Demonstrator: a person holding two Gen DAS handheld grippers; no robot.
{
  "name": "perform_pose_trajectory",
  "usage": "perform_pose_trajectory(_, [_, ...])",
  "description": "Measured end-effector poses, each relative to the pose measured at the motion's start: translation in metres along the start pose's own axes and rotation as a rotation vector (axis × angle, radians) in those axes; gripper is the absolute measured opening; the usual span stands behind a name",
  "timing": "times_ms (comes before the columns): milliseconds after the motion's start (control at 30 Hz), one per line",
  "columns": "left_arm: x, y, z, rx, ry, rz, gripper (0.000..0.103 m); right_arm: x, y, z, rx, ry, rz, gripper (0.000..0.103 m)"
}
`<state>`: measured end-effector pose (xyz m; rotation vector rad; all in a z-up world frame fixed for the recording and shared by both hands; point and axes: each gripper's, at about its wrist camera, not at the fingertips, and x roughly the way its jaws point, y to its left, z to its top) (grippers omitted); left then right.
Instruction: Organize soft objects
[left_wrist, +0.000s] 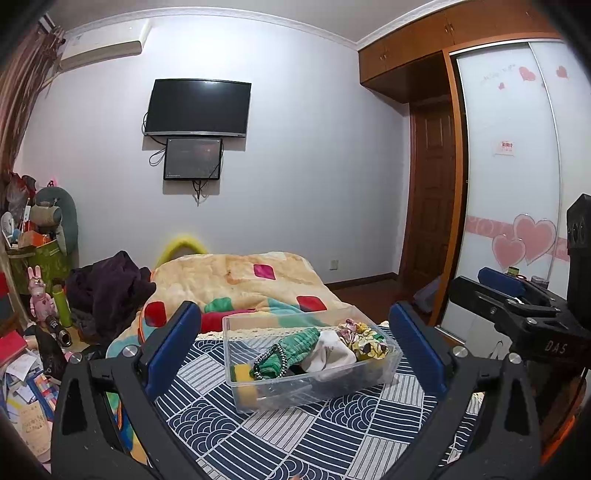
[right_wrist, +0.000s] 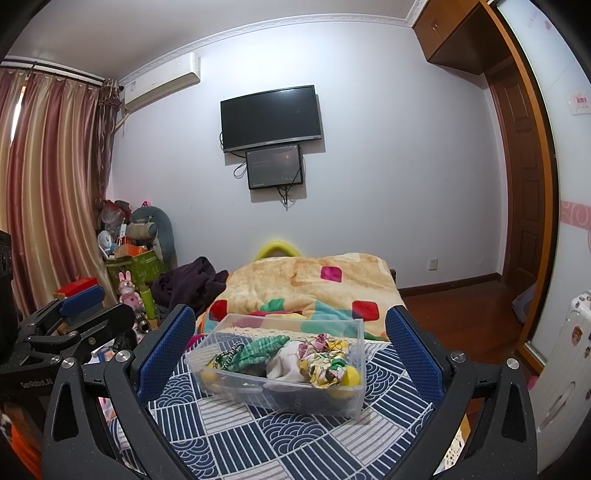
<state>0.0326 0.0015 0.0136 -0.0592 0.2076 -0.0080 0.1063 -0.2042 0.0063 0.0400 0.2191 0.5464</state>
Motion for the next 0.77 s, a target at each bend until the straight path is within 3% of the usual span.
perform_pose_trajectory(767, [0.0042,0.0028,-0.0044,-0.026,0.023,-0.010,0.103,0.0011,-0.0009,-0.0008,0.001,0.005,0.001,0.103])
